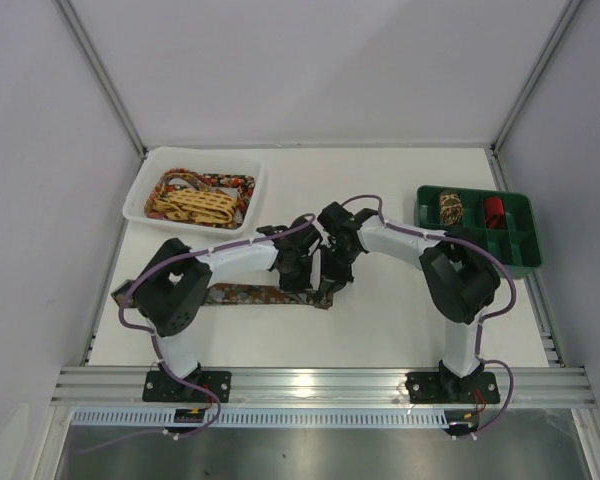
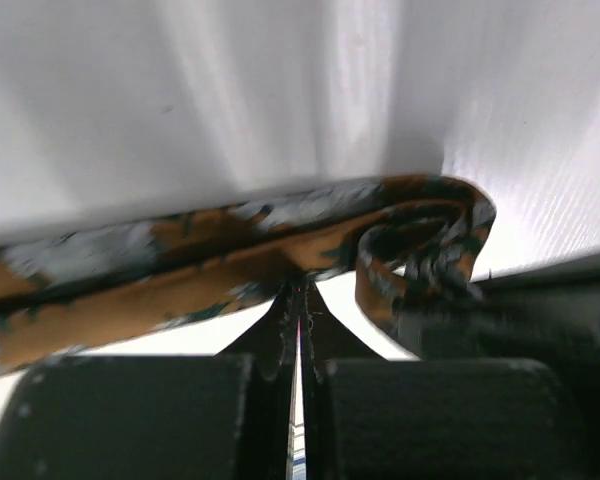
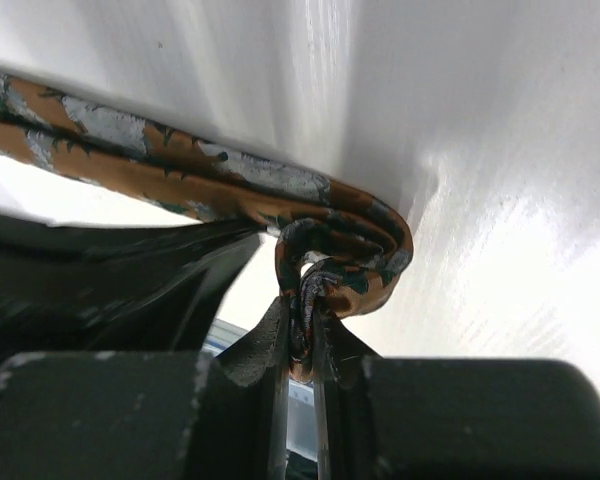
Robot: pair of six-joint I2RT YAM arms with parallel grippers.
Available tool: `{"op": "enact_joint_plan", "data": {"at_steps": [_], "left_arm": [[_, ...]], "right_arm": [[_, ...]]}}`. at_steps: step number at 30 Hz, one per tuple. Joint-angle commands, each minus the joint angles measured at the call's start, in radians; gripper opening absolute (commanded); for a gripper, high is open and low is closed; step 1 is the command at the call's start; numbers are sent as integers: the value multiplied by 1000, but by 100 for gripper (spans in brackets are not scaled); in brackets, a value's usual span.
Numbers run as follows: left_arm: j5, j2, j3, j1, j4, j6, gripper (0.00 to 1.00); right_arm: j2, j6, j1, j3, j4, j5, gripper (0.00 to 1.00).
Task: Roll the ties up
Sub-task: Roll the tie
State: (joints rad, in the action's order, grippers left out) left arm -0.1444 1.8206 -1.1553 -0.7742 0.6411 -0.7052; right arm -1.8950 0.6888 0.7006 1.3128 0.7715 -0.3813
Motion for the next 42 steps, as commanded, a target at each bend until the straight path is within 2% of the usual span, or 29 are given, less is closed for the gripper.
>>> {"op": "enact_joint_plan", "data": {"at_steps": [1, 5, 9, 15, 24, 35, 42], "left_arm": [[77, -104, 14, 24, 40, 42, 1], [103, -152, 9, 65, 55, 52, 1], [95, -115, 19, 107, 51, 78, 1], [33, -40, 83, 110, -32, 67, 0], [25, -58, 111, 110, -34, 50, 1], [26, -64, 103, 116, -17, 55, 0], [13, -101, 111, 144, -9, 55, 1]], "right_arm": [[-30, 6, 10, 49, -9, 32, 15], [-29, 6, 8, 65, -9, 36, 14], [-56, 3, 14, 101, 8, 35, 15], [-122, -5, 25, 180, 29, 32, 27], [-193, -3, 33, 249, 11, -5, 29], [-131, 9, 39, 120, -107, -86, 42], [-95, 17, 36, 19, -215, -146, 40]]}}
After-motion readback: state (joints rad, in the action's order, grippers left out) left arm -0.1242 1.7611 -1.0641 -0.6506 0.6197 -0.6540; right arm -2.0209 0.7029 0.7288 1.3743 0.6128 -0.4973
